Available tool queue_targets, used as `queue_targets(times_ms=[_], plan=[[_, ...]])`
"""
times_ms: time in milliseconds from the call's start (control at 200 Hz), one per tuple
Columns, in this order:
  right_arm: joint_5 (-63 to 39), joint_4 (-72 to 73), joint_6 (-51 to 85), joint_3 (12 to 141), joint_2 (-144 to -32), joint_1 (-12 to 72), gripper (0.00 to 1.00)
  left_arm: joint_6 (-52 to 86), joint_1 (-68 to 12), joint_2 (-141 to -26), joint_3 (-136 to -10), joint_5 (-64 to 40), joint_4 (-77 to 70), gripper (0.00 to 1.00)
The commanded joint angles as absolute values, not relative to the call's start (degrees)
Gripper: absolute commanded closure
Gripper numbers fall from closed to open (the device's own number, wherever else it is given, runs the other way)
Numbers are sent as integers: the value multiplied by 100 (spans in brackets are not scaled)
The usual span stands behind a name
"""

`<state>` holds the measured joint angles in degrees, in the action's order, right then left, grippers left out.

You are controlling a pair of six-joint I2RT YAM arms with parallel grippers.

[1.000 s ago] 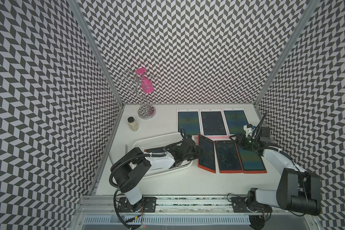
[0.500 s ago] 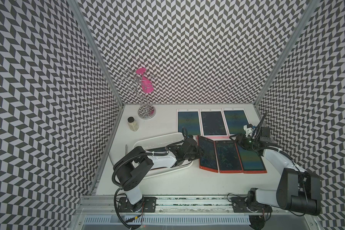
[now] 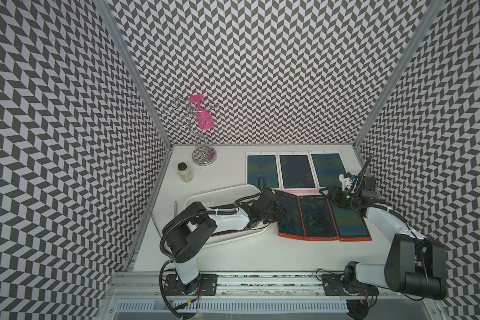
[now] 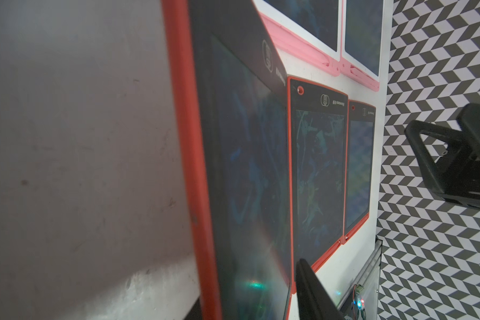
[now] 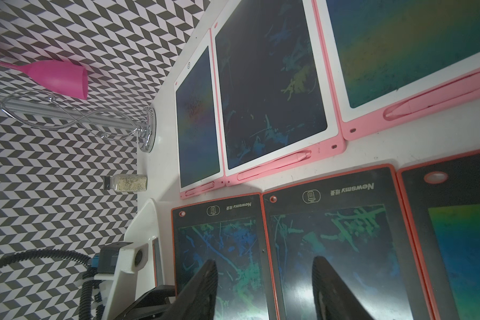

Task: Take out the writing tablet from the storage box
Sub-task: Place the writing tablet at the center of the board.

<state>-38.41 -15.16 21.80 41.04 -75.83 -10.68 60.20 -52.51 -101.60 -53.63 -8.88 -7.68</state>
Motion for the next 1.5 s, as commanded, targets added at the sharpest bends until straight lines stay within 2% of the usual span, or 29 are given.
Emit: queue_targets(times_ms=[0, 125, 340, 791, 1497], plan=[[-3897, -1340, 2066, 4048, -7594, -1097, 44, 5859, -5276, -10426, -5474, -925, -295, 58], [-3903, -1340, 2066, 4044, -7582, -1100, 44, 5764, -5287, -10514, -5590, -922, -73, 56], [-3908, -1330, 2072, 4039, -7567, -1100, 44, 5648, -5274, -10398, -5599, -646, 426, 46], [-3949, -1275, 2062, 4029, -7521, -1105, 44, 5462, -5276, -10268, -5801, -230, 1093, 43], [-3991, -1255, 2048, 4012, -7530, -1097, 44, 5443, -5116, -10009, -5483, -98, 1138, 42]])
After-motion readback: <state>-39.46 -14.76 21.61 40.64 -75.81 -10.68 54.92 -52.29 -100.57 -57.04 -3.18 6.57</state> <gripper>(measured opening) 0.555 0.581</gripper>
